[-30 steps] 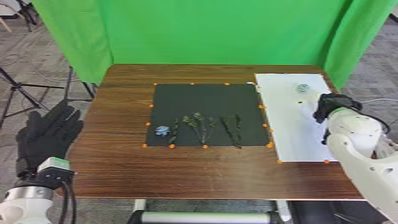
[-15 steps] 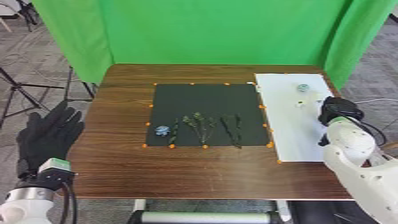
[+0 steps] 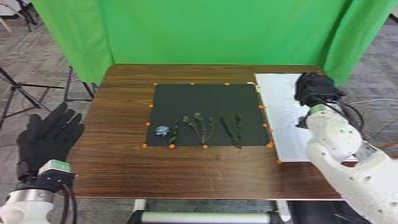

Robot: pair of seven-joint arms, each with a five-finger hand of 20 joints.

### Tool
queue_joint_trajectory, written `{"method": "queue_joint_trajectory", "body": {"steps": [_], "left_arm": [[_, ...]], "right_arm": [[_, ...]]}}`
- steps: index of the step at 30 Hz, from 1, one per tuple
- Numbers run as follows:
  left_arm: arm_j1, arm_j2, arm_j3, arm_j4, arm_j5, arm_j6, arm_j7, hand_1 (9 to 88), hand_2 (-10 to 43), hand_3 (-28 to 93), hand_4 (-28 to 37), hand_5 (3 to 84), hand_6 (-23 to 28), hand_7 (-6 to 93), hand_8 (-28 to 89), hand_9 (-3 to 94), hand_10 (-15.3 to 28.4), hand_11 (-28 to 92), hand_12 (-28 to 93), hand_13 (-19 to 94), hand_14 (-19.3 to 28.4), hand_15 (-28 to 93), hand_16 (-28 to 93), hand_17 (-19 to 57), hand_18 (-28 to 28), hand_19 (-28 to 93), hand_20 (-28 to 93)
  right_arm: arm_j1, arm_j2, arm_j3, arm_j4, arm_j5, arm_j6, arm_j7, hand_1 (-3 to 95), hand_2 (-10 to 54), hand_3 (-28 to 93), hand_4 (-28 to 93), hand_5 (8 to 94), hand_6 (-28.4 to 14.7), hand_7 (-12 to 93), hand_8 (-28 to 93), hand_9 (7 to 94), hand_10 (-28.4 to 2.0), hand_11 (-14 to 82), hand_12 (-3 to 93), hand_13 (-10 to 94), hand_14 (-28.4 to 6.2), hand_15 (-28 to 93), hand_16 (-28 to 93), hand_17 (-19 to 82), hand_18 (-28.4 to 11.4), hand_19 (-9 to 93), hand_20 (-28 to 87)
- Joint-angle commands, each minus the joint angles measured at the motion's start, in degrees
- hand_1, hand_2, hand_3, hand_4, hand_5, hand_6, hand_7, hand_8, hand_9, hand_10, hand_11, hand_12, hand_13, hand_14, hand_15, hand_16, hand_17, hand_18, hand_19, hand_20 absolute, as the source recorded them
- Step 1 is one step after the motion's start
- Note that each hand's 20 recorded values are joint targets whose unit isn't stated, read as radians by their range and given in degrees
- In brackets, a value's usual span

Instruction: Arrange flowers

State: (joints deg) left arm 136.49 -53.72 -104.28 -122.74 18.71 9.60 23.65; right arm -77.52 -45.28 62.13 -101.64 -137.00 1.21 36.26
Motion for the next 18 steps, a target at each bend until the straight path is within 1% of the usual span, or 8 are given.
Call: {"method": "queue_joint_trajectory", "body": {"steps": [1,4,7,9,13,14,17,18], "left_arm": [[-1.61,0.15,1.91,0.8,-0.25,-0.41,-0.6,28.4,11.8,66,-28.3,33.3,7.4,14.6,-10,26.9,13.1,19,9,19,11.8,27,-11,-5.5,10.2,26,6],[-2.61,0.44,2.7,1.22,-0.32,-0.44,-0.78,28.3,11.8,66,-28.3,33.3,7.4,14.6,-10,26.8,13.0,19,9,19,11.7,27,-11,-5.5,10.2,26,6],[-3.58,0.85,3.31,1.62,-0.01,-0.7,-1.78,28.2,11.8,66,-28.3,33.4,7.5,14.6,-10,26.8,13.1,19,9,19,11.7,27,-10,-5.4,10.2,26,6],[-3.31,1.16,3.25,1.51,-0.2,-0.49,-1.41,28.2,11.9,66,-28.3,33.4,7.5,14.6,-10,26.8,13.1,19,9,19,11.8,27,-10,-5.4,10.2,26,6],[-3.82,1.54,3.46,1.72,-0.01,-0.63,-1.65,28.0,12.0,66,-28.3,33.5,7.4,14.6,-10,26.9,13.3,19,9,19,11.8,27,-10,-5.4,10.2,26,6],[-3.86,2.04,3.87,1.76,-0.23,-0.43,-1.11,27.9,12.0,66,-28.3,33.5,7.4,14.6,-10,26.8,13.2,19,9,19,11.8,27,-10,-5.4,10.2,26,6],[-4.9,2.23,4.91,2.23,-0.31,-0.4,-1.35,27.8,12.0,66,-28.3,33.6,7.5,14.6,-10,26.9,13.4,18,9,19,11.8,27,-10,-5.4,10.2,26,6],[-5.41,2.26,5.08,2.47,-0.03,-0.86,-1.57,27.7,12.0,66,-28.3,33.7,7.5,14.6,-10,26.9,13.4,18,9,19,11.8,27,-10,-5.4,10.2,26,6]], "right_arm": [[15.59,-12.86,-12.87,4.62,1.79,1.18,-6.8,64.2,-9.5,71,-28,72.0,0.7,40,4,84.2,-7.5,15.2,49.2,72,-3.3,48,47,40,-18.5,87,39],[18.54,-17.38,-16.14,7.63,3.94,0.67,-8.27,64.0,-9.5,71,-28,72.0,0.9,40,4,84.2,-7.5,15.2,49.3,72,-3.2,47,47,40,-18.4,87,39],[20.39,-19.77,-19.41,10.17,4.18,0.72,-10.44,64.0,-9.5,71,-28,72.0,0.9,40,4,84.3,-7.4,15.1,49.3,72,-3.2,47,47,40,-18.4,87,39],[21.76,-21.17,-21.91,11.68,4.37,0.77,-12.4,63.9,-9.5,71,-28,72.0,0.9,40,4,84.3,-7.4,15.0,49.3,72,-3.2,47,47,40,-18.4,87,39],[23.67,-23.92,-26.49,15.5,3.99,1.18,-13.82,63.8,-9.5,71,-28,71.9,0.9,40,4,84.3,-7.5,14.9,49.1,72,-3.3,47,47,40,-18.3,87,39],[23.87,-24.88,-26.79,16.31,3.92,-0.73,-13.76,63.8,-9.5,71,-28,71.9,1.0,40,4,84.3,-7.4,14.9,49.0,72,-3.3,47,47,40,-18.3,87,39],[24.49,-26.53,-28.76,18.48,4.13,-1.41,-15.14,63.7,-9.5,71,-28,71.8,1.1,40,3,84.2,-7.4,14.8,49.0,72,-3.5,47,48,40,-18.2,87,39],[24.98,-26.78,-29.83,18.99,3.61,-0.33,-15.29,63.8,-9.5,71,-28,71.7,1.1,40,3,84.2,-7.4,14.8,48.9,72,-3.5,47,48,40,-18.2,87,39]]}}
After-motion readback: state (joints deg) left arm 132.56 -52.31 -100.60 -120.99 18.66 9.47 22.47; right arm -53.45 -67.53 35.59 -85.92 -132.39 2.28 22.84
